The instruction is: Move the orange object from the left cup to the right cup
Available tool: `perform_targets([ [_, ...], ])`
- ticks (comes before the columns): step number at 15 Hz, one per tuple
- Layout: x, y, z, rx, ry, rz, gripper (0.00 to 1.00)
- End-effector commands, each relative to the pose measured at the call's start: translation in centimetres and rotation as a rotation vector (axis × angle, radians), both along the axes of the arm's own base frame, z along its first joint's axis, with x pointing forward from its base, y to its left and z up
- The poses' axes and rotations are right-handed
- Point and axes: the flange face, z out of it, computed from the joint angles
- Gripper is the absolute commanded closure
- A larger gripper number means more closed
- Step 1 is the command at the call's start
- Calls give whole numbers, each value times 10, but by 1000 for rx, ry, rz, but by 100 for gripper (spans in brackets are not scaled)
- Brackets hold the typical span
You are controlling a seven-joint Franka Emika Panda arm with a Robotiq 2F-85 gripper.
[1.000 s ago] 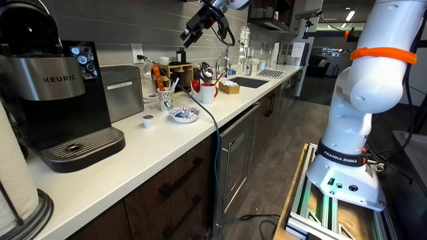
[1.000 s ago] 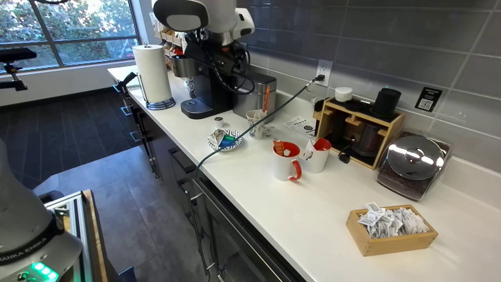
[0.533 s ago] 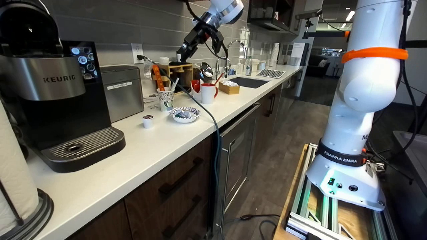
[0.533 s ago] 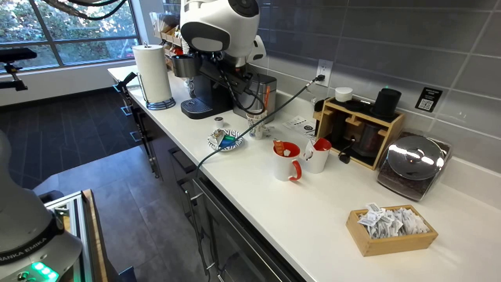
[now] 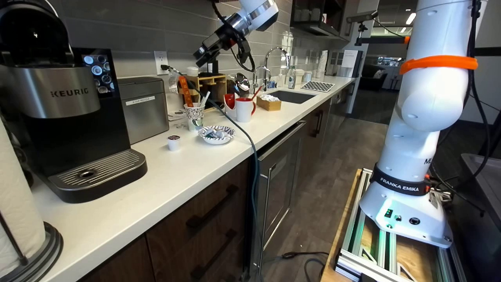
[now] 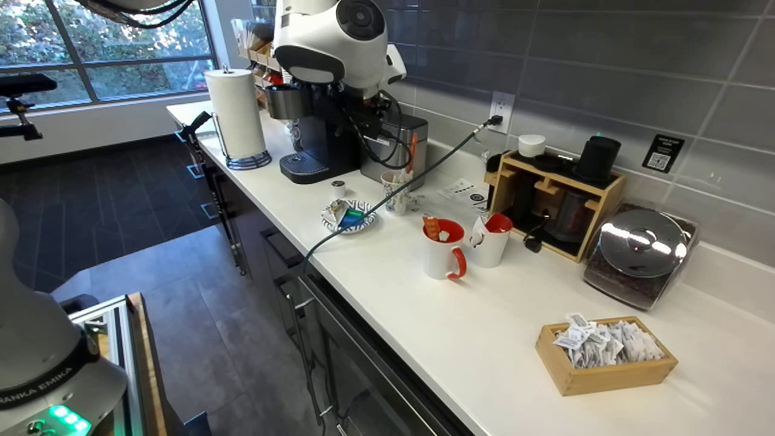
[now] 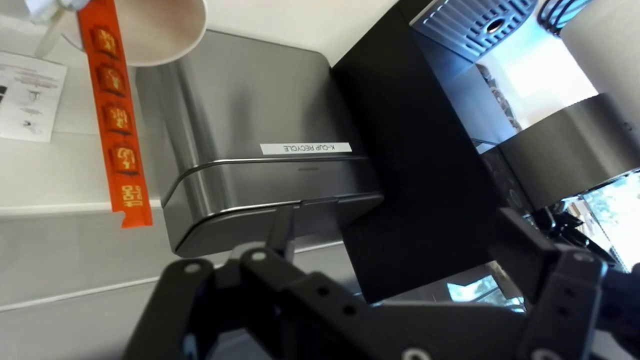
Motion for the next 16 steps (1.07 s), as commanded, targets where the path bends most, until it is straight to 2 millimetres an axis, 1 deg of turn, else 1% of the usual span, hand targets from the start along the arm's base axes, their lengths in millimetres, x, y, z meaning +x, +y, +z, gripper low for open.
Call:
perform_targets([
  [1,21,4,-18,-29,-113,-2,0],
  [4,37,-2,-30,-84,-193,-40,0],
  [8,53,-7,-44,-130,-246,-91,0],
  [16,92,-9,-73,-169,-251,-147,0],
])
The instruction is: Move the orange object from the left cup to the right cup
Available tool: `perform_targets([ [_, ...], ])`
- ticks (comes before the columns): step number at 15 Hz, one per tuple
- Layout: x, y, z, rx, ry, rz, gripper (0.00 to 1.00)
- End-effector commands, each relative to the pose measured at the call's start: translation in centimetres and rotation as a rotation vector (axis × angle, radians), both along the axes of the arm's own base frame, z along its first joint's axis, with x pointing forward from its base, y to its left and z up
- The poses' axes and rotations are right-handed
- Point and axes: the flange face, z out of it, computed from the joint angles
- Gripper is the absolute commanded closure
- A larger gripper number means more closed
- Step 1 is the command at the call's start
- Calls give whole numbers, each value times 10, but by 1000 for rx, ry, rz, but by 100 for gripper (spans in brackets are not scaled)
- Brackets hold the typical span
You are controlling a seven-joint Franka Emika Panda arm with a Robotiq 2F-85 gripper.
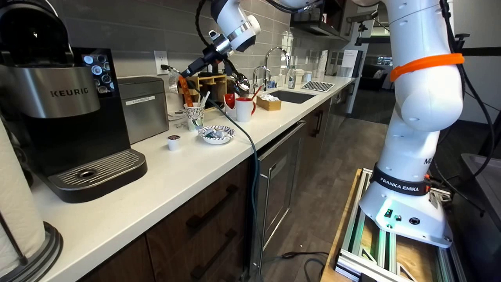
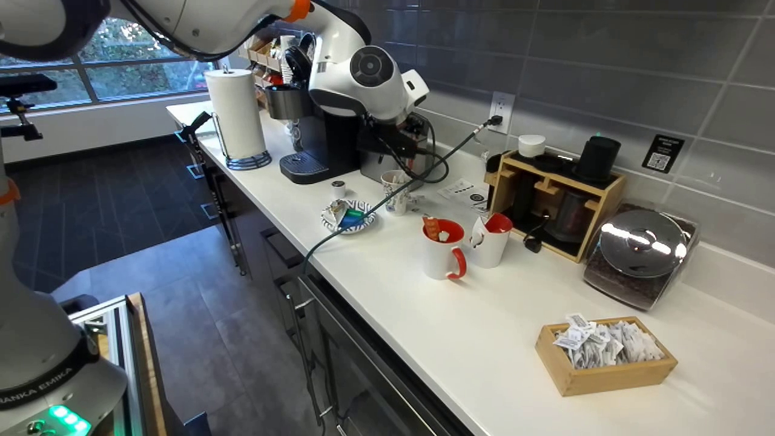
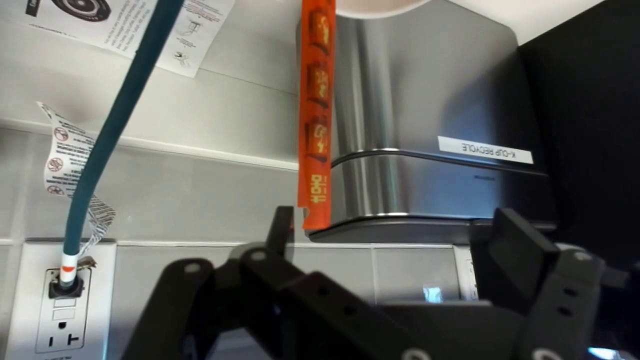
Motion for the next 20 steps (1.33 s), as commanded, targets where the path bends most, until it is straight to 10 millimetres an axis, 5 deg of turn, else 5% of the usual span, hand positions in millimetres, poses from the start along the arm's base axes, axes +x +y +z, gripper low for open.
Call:
perform_targets([
  [1,23,0,-14,2,-14,-24,0],
  [4,35,-5,-20,0,-8,-34,11],
  [6,39,-9,-22,3,-7,-43,36],
  [8,42,-14,-22,4,-10,-52,42],
  [15,38,-24,-8,20,-25,-73,98],
  [20,27,-19,11,69,-8,-82,98],
])
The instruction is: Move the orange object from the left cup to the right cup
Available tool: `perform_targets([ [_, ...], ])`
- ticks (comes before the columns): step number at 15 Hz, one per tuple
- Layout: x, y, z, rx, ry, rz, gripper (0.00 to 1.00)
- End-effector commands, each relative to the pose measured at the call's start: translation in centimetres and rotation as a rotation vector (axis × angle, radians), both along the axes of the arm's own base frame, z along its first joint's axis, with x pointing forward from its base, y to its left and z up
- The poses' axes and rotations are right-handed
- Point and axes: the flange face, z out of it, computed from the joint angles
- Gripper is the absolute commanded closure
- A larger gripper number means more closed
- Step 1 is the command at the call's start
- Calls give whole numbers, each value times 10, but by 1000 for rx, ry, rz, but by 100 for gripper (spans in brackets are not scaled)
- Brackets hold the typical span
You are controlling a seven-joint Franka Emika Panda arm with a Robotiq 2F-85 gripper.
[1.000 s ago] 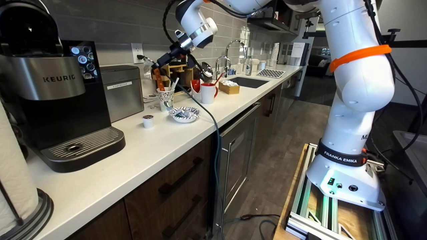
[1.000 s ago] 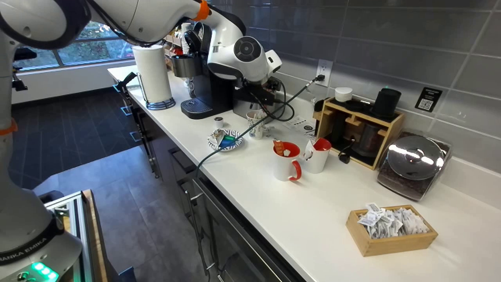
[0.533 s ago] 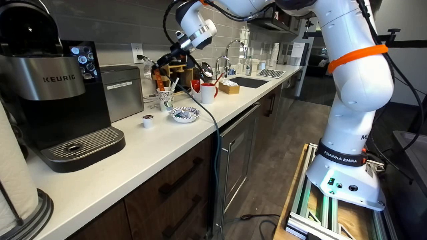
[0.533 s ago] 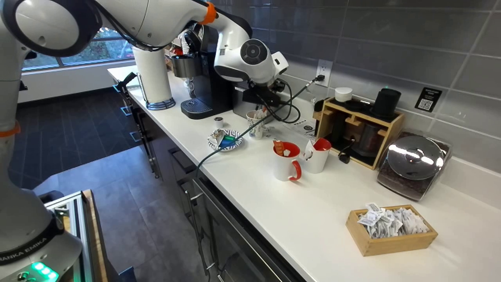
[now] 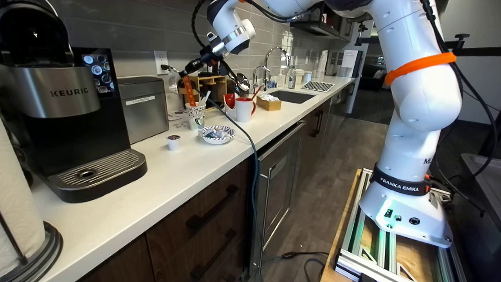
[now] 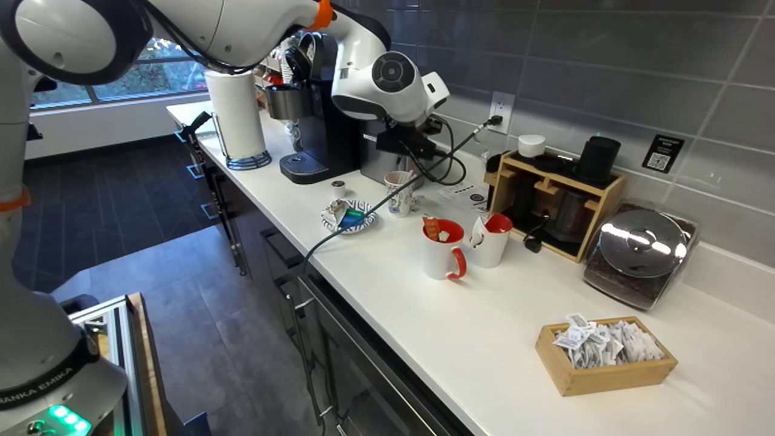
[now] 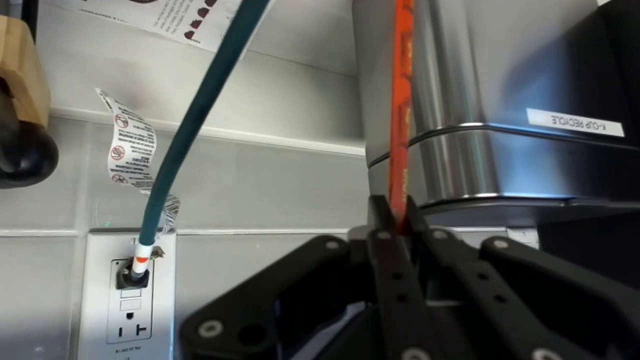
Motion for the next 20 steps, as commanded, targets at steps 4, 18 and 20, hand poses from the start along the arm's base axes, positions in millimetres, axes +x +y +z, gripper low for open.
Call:
perform_targets([
  [4,-29,4,39,136,47,-60,98],
  [18,-128,-73,125,503,-120,-365,98],
  [20,-147,-96,126,503,-168,-472,98],
])
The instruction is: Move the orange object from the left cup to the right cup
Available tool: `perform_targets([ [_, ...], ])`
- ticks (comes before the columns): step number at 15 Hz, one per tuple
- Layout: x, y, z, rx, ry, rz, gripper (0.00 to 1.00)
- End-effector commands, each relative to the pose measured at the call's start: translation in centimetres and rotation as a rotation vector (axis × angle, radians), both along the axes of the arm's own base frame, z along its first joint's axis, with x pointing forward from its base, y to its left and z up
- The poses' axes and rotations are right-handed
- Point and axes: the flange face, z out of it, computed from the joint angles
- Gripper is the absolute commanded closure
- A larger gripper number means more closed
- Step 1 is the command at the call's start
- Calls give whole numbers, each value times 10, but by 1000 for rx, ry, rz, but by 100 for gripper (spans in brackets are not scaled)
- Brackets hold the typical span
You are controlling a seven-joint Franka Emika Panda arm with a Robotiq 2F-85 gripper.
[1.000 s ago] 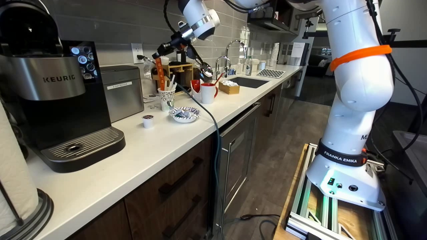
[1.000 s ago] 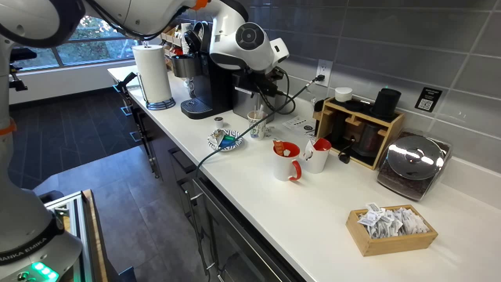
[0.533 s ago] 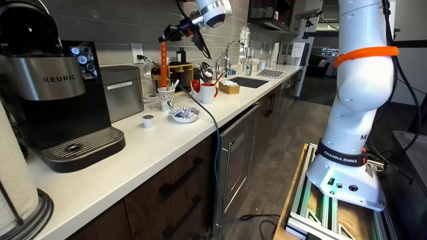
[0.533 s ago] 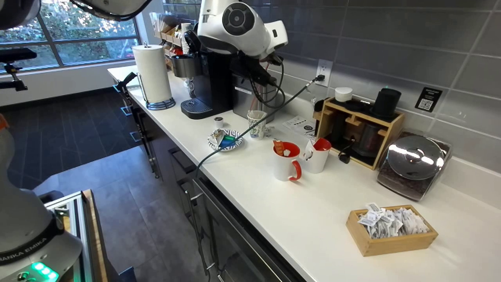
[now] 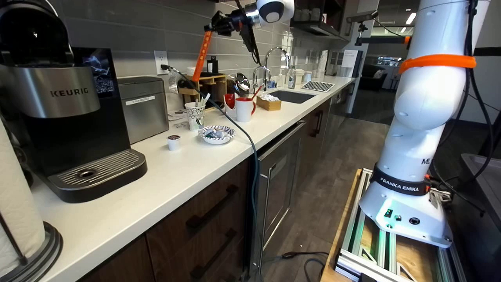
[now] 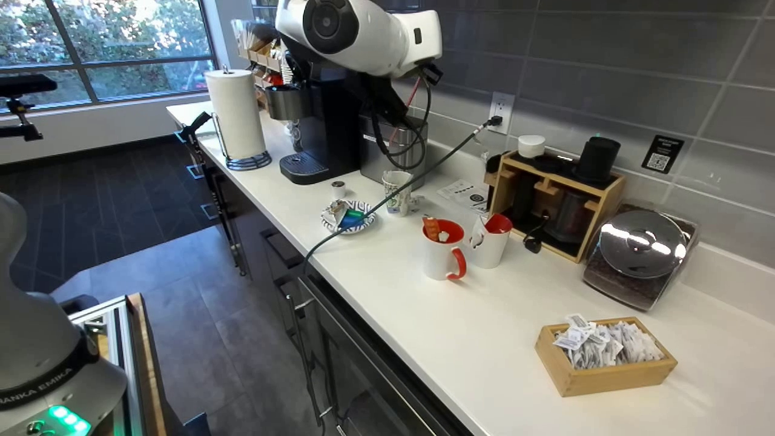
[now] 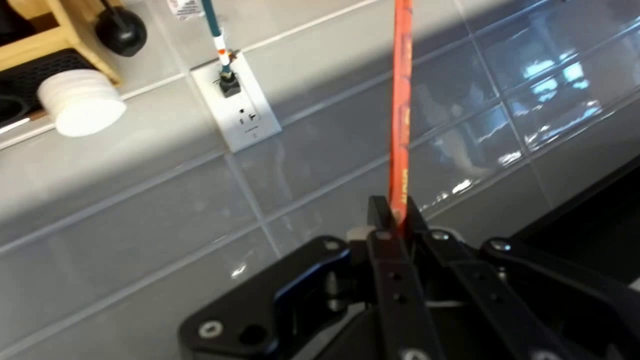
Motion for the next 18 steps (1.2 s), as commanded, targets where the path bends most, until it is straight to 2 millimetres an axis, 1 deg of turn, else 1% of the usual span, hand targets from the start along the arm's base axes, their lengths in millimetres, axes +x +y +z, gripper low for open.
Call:
perform_targets([
  [1,-45,-35,-2,9,-29,-190,98],
  [3,-60,-59,-7,-15,-38,-319,98],
  [5,-73,-80,-12,-45,-37,-441,98],
  [7,-84,-96,-17,-76,-18,-551,98],
  [9,-90,-108,-27,-105,9,-619,98],
  [10,-92,-111,-31,-121,22,-644,98],
  [13,-90,-112,-49,-161,57,-662,98],
  [16,-81,-104,-67,-206,70,-639,98],
  [18,-76,-101,-76,-244,74,-632,98],
])
